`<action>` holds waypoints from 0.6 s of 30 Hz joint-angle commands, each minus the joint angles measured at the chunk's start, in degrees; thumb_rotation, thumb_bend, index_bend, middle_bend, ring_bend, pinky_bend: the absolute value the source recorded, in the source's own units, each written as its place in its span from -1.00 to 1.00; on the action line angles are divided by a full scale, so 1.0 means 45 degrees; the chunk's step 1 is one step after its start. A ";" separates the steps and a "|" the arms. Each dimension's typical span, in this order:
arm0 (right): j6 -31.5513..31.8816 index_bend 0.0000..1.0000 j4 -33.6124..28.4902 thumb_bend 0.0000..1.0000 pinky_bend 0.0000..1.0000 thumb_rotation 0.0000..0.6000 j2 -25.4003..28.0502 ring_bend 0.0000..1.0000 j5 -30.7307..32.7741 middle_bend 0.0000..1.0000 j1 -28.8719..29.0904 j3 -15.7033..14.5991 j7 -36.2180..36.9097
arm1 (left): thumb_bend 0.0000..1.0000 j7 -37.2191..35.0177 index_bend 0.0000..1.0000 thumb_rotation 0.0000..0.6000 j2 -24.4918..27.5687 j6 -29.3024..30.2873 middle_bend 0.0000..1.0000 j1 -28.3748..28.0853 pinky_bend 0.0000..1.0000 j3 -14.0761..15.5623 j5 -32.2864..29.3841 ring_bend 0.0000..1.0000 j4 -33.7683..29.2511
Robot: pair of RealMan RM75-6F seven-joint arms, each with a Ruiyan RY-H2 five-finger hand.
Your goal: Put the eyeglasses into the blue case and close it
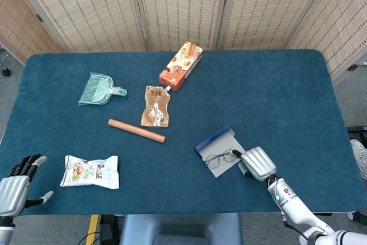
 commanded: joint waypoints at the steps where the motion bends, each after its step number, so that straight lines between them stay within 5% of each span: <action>1: 0.0142 -0.40 -0.0004 0.15 1.00 1.00 0.0011 1.00 -0.0102 1.00 -0.0082 0.0023 -0.0022 | -0.61 0.0006 -0.64 1.00 0.0001 0.0028 -0.74 -0.0009 -0.57 -0.0002 0.0039 -0.79 -0.0018; 7: 0.1210 -0.42 0.0522 -0.19 1.00 1.00 -0.0507 1.00 -0.0628 1.00 -0.0248 0.0532 0.0213 | -0.61 0.0020 -0.64 1.00 0.0054 0.0094 -0.74 0.0020 -0.57 0.0008 0.0055 -0.79 -0.0059; 11: 0.1027 -0.73 0.0653 -0.48 1.00 1.00 -0.1064 1.00 -0.0160 1.00 -0.0030 0.1135 -0.0743 | -0.61 0.0028 -0.64 1.00 0.0051 0.0065 -0.74 0.0008 -0.57 0.0034 0.0087 -0.79 -0.0089; 18: -0.0267 -0.77 0.0777 -0.53 1.00 1.00 -0.1912 1.00 0.0745 1.00 0.0749 0.1825 -0.1688 | -0.61 -0.0053 -0.64 1.00 0.0096 0.0144 -0.74 0.0073 -0.57 0.0037 0.0037 -0.79 -0.0049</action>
